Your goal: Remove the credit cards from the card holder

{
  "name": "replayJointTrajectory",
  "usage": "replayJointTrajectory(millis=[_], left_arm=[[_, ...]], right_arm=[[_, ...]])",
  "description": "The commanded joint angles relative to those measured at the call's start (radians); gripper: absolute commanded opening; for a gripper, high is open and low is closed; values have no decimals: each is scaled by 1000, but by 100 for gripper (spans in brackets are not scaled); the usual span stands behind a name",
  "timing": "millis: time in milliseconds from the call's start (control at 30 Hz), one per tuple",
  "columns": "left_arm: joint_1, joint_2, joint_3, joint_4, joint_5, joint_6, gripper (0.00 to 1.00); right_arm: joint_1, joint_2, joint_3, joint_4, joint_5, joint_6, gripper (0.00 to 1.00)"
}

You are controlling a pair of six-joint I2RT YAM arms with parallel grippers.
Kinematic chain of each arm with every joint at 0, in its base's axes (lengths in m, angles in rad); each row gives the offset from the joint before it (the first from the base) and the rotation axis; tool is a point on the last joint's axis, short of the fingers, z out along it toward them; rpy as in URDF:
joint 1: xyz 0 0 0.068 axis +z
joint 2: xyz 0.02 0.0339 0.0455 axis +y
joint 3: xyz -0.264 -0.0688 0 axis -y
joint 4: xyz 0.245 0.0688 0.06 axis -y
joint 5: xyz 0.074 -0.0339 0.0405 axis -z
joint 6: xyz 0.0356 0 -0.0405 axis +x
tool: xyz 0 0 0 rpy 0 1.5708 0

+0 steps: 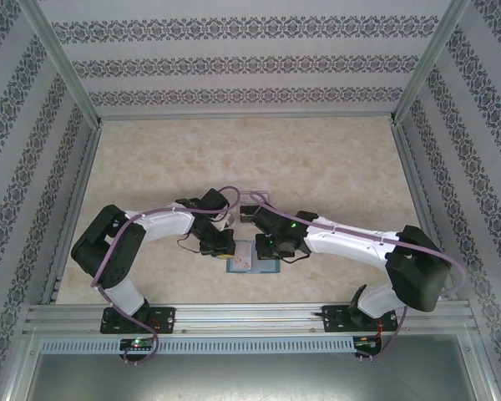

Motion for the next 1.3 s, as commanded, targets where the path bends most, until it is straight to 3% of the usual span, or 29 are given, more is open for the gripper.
replayJointTrajectory(millis=[0,400,667,833,933,1267], left_arm=[[-10,-25,-44,-17,-31,9,13],[-15,-66,-34,-51,-31,-2,13],[-34,-91,24,-79,-36,-14,13],[-53,-75,38,-43,-20,-35,13],[-58,-61,40,-23,-16,-47,13],[-58,-57,46,-30,-26,-38,13]], right_arm=[[-17,6,-26,-42,44,-15,9],[-33,95,-23,-97,122,-73,9],[-33,123,-25,-112,134,-64,28],[-33,78,-33,-132,134,-54,30],[-33,43,-35,-146,128,-45,36],[-33,-57,12,-163,81,-40,37]])
